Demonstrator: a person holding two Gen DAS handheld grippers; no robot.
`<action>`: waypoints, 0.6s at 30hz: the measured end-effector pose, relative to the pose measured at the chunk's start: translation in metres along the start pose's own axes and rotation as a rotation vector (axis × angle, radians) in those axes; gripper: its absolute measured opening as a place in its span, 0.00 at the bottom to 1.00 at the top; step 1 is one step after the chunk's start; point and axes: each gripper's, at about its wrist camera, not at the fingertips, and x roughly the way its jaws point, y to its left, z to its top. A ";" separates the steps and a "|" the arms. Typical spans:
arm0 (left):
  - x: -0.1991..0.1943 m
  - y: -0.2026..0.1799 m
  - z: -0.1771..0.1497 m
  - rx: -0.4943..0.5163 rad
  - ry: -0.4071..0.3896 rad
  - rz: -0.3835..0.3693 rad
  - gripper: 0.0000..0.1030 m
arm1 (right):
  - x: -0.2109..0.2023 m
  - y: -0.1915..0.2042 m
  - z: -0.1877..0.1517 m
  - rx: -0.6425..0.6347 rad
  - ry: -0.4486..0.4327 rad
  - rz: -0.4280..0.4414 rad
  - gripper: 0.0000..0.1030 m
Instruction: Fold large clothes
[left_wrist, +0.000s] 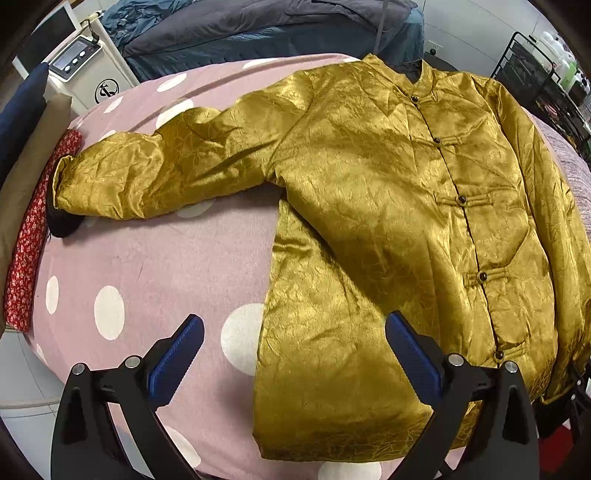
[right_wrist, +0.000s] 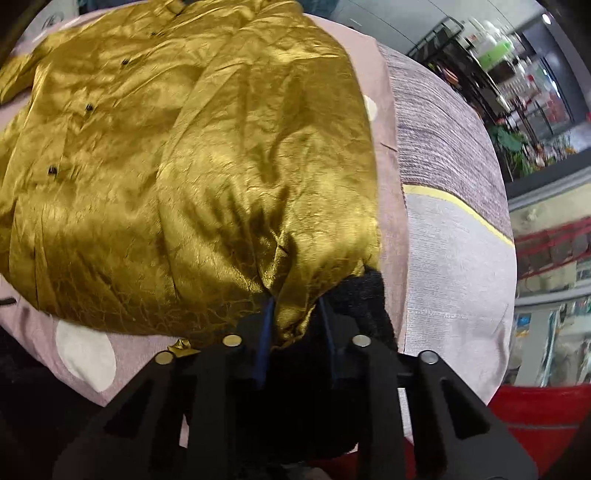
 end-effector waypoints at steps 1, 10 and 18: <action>0.001 -0.001 -0.003 0.001 0.006 -0.001 0.94 | -0.002 -0.007 0.002 0.036 -0.005 0.018 0.18; 0.008 -0.013 -0.019 0.026 0.042 -0.011 0.94 | -0.024 -0.083 0.034 0.351 -0.098 0.103 0.12; 0.002 -0.021 -0.015 0.043 0.023 -0.014 0.94 | -0.045 -0.163 0.075 0.459 -0.227 0.010 0.10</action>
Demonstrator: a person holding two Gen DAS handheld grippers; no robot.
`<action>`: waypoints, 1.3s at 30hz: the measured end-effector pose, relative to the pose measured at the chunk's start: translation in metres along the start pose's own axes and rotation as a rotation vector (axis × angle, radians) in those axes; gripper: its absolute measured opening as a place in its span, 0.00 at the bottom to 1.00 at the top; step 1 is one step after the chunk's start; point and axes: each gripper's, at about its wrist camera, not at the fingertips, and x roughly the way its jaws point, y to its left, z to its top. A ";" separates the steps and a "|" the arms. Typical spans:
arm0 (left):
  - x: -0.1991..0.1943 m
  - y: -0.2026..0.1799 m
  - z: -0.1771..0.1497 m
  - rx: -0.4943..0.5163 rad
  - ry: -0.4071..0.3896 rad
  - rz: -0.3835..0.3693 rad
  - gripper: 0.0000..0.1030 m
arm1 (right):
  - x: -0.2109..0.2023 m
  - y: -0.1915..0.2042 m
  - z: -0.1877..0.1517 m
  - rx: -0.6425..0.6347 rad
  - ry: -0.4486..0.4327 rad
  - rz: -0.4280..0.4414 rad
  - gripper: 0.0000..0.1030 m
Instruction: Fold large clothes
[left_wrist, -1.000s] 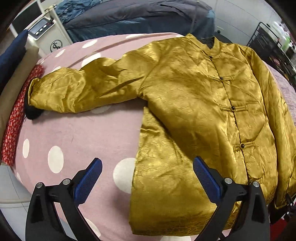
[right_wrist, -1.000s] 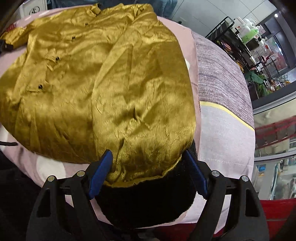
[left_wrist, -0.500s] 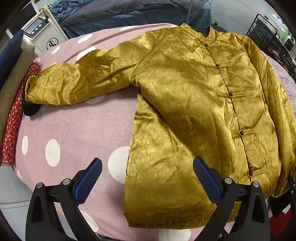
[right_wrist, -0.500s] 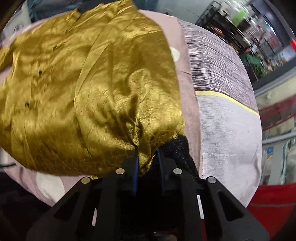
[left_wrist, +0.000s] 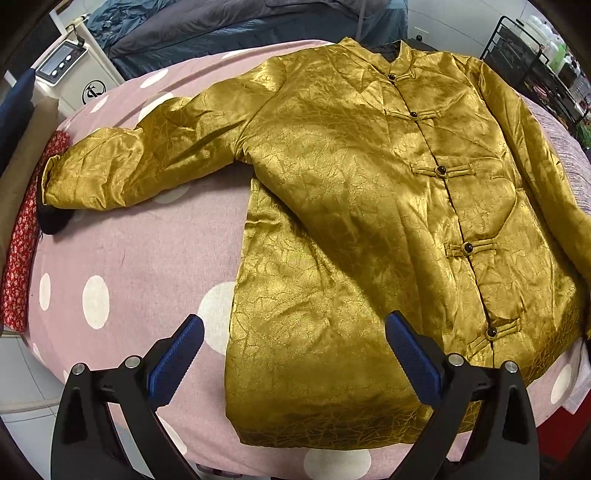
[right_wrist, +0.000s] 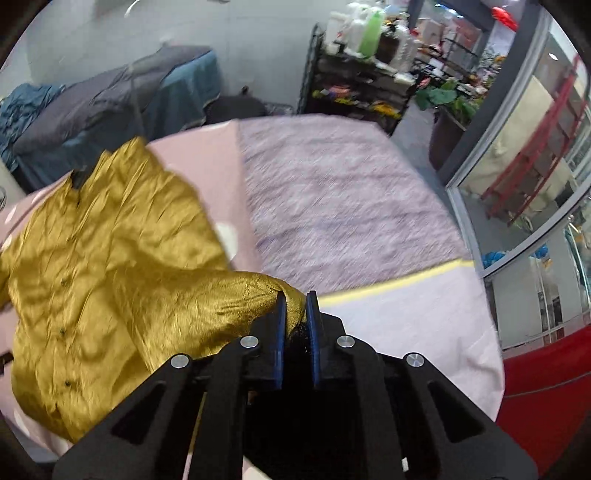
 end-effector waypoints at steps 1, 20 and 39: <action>-0.001 0.000 0.000 0.000 -0.003 0.004 0.94 | 0.000 -0.012 0.010 0.022 -0.016 -0.014 0.10; 0.004 0.025 -0.013 -0.126 0.029 0.021 0.94 | 0.044 -0.059 0.057 0.054 0.010 -0.047 0.77; 0.008 0.045 -0.030 -0.137 0.062 0.008 0.94 | 0.055 0.034 -0.045 -0.069 0.136 0.241 0.77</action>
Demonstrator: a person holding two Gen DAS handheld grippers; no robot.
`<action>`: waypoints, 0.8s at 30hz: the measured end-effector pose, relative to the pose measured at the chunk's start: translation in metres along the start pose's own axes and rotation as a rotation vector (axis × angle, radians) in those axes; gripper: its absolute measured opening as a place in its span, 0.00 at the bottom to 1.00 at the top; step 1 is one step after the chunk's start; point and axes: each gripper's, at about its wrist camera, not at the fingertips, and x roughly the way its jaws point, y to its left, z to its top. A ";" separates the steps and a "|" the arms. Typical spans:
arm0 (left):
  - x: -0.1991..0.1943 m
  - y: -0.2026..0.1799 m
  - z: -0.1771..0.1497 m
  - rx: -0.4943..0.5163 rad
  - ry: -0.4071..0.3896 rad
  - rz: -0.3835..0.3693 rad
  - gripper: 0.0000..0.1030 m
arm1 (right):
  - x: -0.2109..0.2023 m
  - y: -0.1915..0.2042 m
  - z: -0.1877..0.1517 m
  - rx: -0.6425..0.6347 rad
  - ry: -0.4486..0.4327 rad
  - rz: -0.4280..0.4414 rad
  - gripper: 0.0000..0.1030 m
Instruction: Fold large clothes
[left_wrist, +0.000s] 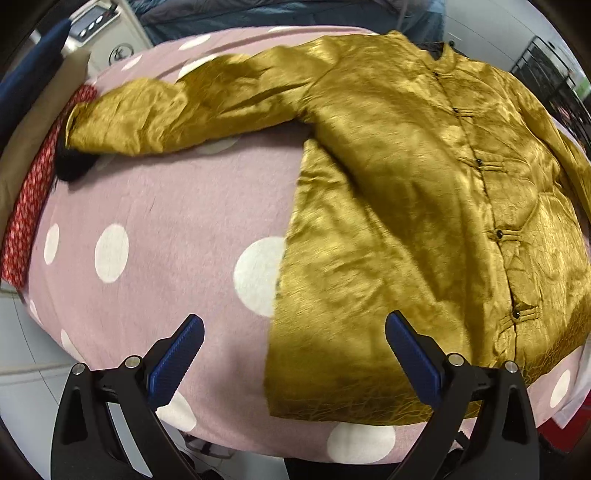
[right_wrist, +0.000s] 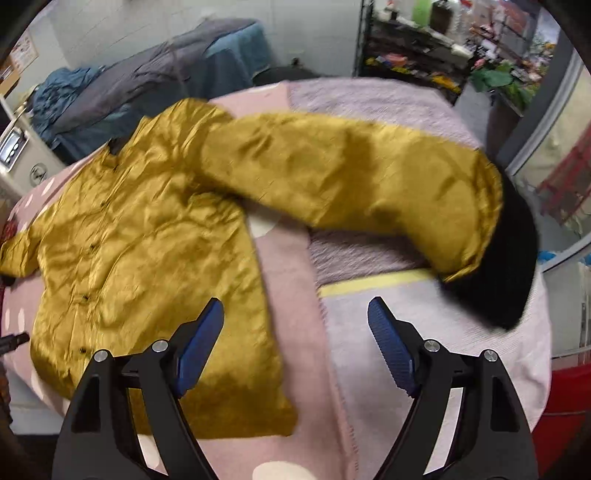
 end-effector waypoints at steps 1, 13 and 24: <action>0.002 0.006 -0.002 -0.012 0.004 -0.007 0.94 | 0.006 0.004 -0.005 -0.004 0.022 0.024 0.77; 0.048 0.026 -0.026 -0.056 0.097 -0.185 0.93 | 0.079 0.039 -0.060 -0.010 0.297 0.157 0.77; 0.048 -0.035 -0.011 0.030 0.158 -0.355 0.24 | 0.052 0.053 -0.060 0.096 0.328 0.357 0.15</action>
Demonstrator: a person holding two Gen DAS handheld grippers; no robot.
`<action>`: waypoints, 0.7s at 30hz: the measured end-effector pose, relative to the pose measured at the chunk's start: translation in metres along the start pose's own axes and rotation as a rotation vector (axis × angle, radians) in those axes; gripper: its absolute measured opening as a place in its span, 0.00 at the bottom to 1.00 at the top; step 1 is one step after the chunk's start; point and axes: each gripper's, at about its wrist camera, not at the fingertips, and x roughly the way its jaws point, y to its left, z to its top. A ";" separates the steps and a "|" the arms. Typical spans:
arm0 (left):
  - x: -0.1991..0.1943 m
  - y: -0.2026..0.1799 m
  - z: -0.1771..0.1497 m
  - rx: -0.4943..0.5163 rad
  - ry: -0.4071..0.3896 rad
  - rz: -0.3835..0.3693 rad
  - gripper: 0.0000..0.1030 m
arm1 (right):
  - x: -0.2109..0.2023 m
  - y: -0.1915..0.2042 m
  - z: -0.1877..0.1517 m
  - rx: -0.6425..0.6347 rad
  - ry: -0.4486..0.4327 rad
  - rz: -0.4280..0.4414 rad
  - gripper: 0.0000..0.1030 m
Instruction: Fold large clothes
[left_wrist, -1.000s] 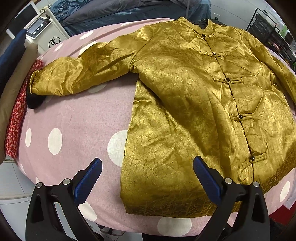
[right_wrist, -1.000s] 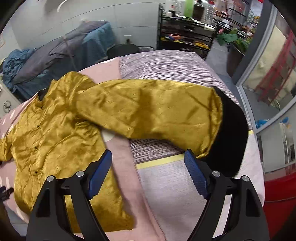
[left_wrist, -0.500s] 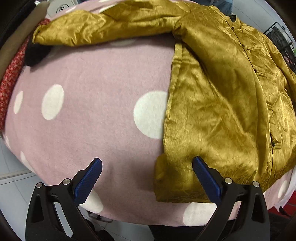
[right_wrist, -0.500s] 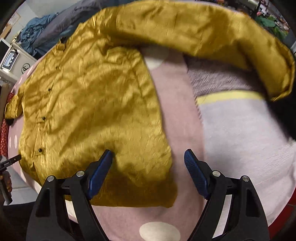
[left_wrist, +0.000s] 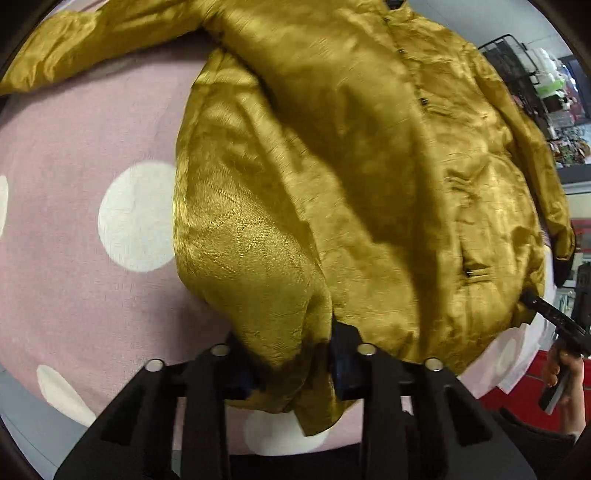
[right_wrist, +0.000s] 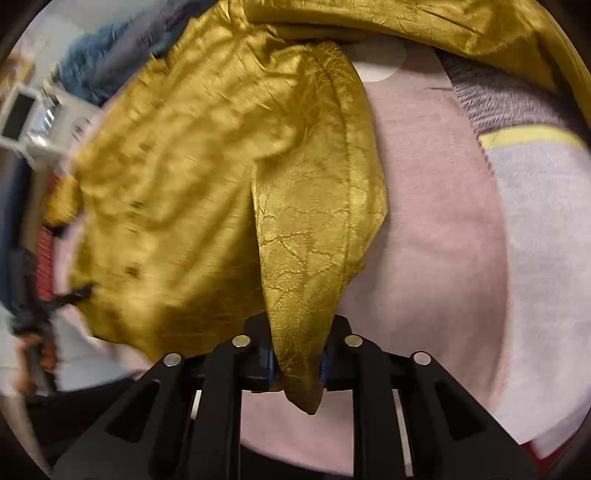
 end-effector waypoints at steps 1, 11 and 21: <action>-0.012 -0.006 0.002 0.024 -0.019 -0.006 0.20 | -0.012 -0.002 -0.001 0.063 -0.014 0.119 0.15; -0.085 0.022 0.003 0.037 -0.052 0.069 0.17 | -0.023 -0.031 -0.050 0.117 0.147 0.123 0.13; -0.045 0.021 0.013 -0.040 -0.051 0.306 0.74 | -0.013 0.016 -0.031 -0.167 0.054 -0.500 0.61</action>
